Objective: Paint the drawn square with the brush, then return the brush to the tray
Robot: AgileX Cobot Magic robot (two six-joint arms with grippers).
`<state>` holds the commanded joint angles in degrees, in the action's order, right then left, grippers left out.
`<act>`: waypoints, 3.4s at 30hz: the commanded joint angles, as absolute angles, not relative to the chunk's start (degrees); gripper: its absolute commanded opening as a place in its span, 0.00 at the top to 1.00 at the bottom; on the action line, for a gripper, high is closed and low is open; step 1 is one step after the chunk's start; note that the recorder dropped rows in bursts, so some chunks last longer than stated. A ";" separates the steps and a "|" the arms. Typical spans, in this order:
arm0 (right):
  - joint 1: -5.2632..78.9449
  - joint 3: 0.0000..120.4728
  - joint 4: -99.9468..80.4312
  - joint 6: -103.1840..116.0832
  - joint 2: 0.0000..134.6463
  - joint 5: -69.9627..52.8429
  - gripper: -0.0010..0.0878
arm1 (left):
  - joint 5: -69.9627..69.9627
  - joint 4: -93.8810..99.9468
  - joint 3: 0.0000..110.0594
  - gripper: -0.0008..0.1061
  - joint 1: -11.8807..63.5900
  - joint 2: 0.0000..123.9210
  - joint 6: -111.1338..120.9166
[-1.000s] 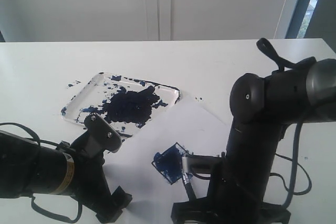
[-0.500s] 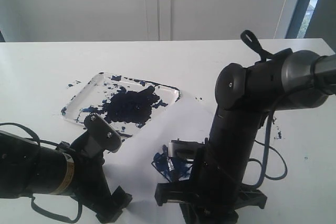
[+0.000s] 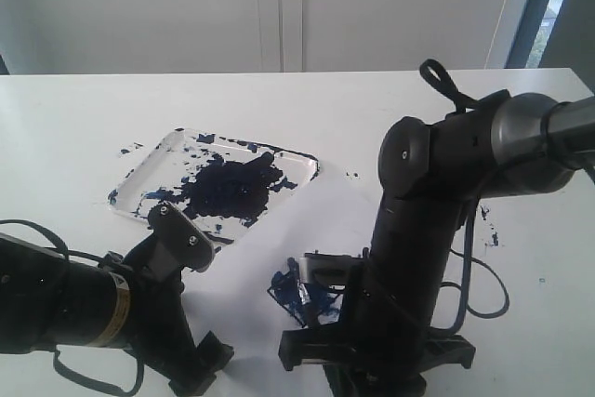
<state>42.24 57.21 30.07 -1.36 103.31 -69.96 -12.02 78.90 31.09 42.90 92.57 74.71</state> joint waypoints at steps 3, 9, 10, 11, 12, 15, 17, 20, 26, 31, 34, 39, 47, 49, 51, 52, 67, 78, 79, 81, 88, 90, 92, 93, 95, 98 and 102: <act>42.24 57.21 27.03 0.73 101.32 -69.96 0.99 | -12.02 78.90 31.09 0.01 42.90 92.57 74.71; 42.24 57.21 26.08 1.69 100.32 -69.96 0.99 | -12.02 78.90 31.09 0.01 42.90 92.57 74.71; 42.24 56.97 26.08 1.69 100.32 -69.96 0.99 | -12.02 78.90 31.09 0.01 42.90 92.57 74.71; 42.24 56.57 26.08 1.69 100.32 -69.96 0.99 | -12.02 78.90 31.09 0.01 42.90 92.57 74.71; 42.24 56.00 25.87 1.69 100.32 -69.96 0.99 | -12.02 78.90 31.09 0.01 42.90 92.57 74.71; 42.24 53.80 25.76 1.69 100.32 -69.96 0.99 | -12.02 78.90 31.09 0.01 42.90 92.57 74.71; 42.24 52.70 25.76 1.69 100.32 -69.96 0.99 | -12.02 78.90 31.09 0.01 42.90 92.57 74.71; 42.24 51.93 25.76 1.69 100.32 -69.96 0.99 | -12.02 78.90 31.09 0.01 42.90 92.57 74.71; 42.24 51.93 25.76 1.54 100.32 -69.96 0.99 | -12.02 78.90 31.09 0.01 42.90 92.57 74.71; 42.24 51.71 25.76 1.54 99.86 -69.96 0.99 | -12.02 78.90 31.09 0.01 42.90 92.57 74.71; 42.24 50.69 25.52 1.54 99.32 -69.96 0.99 | -12.02 78.90 31.09 0.01 42.90 92.57 74.71; 42.24 47.21 24.95 1.54 98.28 -69.96 0.99 | -12.02 78.90 31.09 0.01 42.90 92.57 74.71; 42.24 47.31 26.55 1.54 98.28 -69.70 0.99 | -12.17 78.90 31.09 0.01 42.90 92.57 74.71; 42.24 47.40 27.71 1.28 98.28 -68.47 0.99 | -12.17 78.90 31.09 0.01 42.90 92.57 74.71; 42.24 47.40 30.07 -0.30 99.30 -67.55 0.99 | -12.30 78.90 31.09 0.01 42.90 92.57 74.71; 42.24 47.40 30.76 -0.58 99.74 -67.56 0.99 | -12.30 78.90 31.09 0.01 42.90 92.57 74.71; 42.24 54.21 32.41 -1.70 103.40 -66.55 0.99 | -12.30 78.90 31.09 0.01 42.90 92.57 74.71; 42.24 53.85 31.22 -2.43 104.25 -67.90 0.99 | -12.27 79.38 31.09 0.01 42.90 92.57 74.71; 42.24 53.85 30.95 -2.43 104.10 -67.74 0.99 | -12.27 79.32 31.09 0.01 42.90 92.57 74.83; 42.24 53.81 30.08 -2.13 103.95 -68.16 0.99 | -12.27 79.32 31.09 0.01 42.90 92.57 74.83; 42.24 51.36 28.28 -1.36 102.08 -67.30 0.99 | -12.27 79.32 31.09 0.01 42.90 92.57 74.97; 42.24 50.98 28.39 -1.36 101.69 -67.45 0.99 | -12.15 79.32 31.09 0.01 42.90 92.57 74.95; 42.24 50.45 28.49 -1.36 101.02 -67.45 0.99 | -12.15 79.32 31.09 0.01 42.90 92.57 74.95; 42.24 49.99 28.38 -1.36 100.71 -67.45 0.99 | -12.15 79.32 31.09 0.01 42.90 92.57 74.95; 42.24 49.19 28.38 -1.36 100.02 -67.45 0.99 | -12.15 79.32 31.09 0.01 42.90 92.57 74.95; 42.24 47.59 28.38 -1.36 99.14 -67.33 0.99 | -12.15 79.32 31.09 0.01 42.90 92.57 74.95; 42.24 46.18 28.38 -1.36 98.46 -67.20 0.99 | -12.15 79.32 31.09 0.01 42.90 92.57 74.95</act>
